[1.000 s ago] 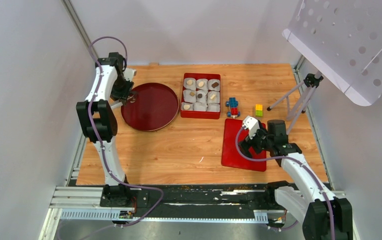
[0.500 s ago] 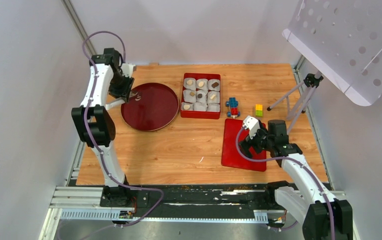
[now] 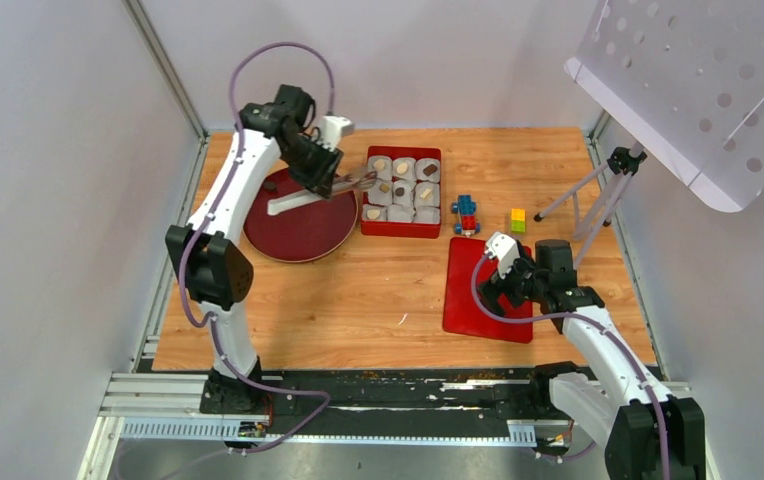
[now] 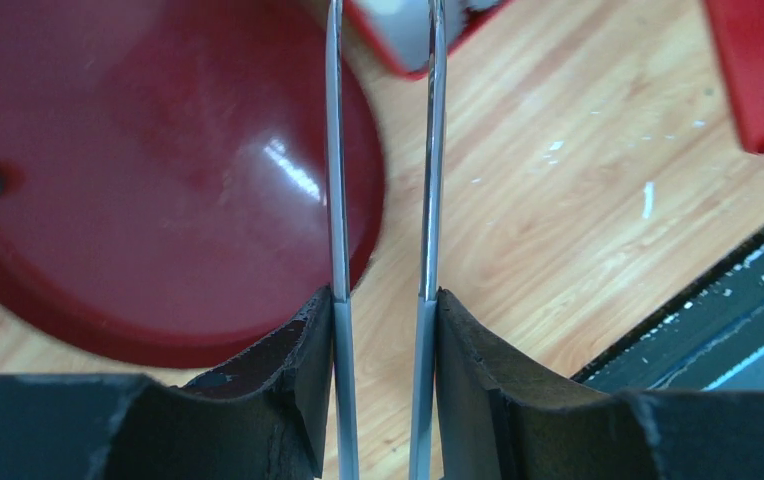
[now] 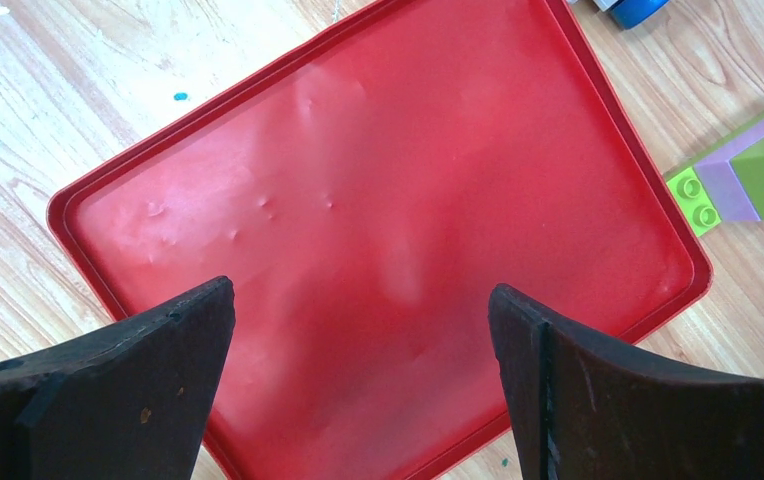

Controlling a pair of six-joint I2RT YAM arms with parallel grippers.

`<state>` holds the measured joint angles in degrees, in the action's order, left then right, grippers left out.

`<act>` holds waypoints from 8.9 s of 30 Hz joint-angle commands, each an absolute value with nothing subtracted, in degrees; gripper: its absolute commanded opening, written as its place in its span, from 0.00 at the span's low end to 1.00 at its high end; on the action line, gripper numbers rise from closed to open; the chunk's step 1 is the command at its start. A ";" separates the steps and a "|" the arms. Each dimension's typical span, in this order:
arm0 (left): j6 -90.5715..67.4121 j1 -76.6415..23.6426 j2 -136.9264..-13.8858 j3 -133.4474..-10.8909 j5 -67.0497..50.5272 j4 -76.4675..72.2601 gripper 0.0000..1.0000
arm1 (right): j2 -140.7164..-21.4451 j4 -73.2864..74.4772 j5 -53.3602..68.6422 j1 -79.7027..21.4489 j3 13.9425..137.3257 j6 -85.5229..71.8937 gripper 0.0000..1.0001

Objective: Pack the chocolate

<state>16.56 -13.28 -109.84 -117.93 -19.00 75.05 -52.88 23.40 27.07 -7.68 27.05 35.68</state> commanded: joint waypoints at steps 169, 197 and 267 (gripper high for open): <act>29.41 8.43 -102.53 -89.54 -14.23 52.58 0.50 | -54.77 26.72 33.94 -6.92 37.32 32.86 0.97; 30.36 2.52 -119.46 -108.48 -1.57 65.44 0.53 | -52.83 28.21 31.77 -6.77 36.40 33.49 0.97; 29.64 -6.09 -117.33 -133.55 -13.45 86.02 0.00 | -62.42 24.84 36.63 -15.97 52.91 32.67 0.94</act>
<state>29.06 -5.08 -121.08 -132.73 -11.62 83.53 -61.54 28.51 34.65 -13.76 49.60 33.06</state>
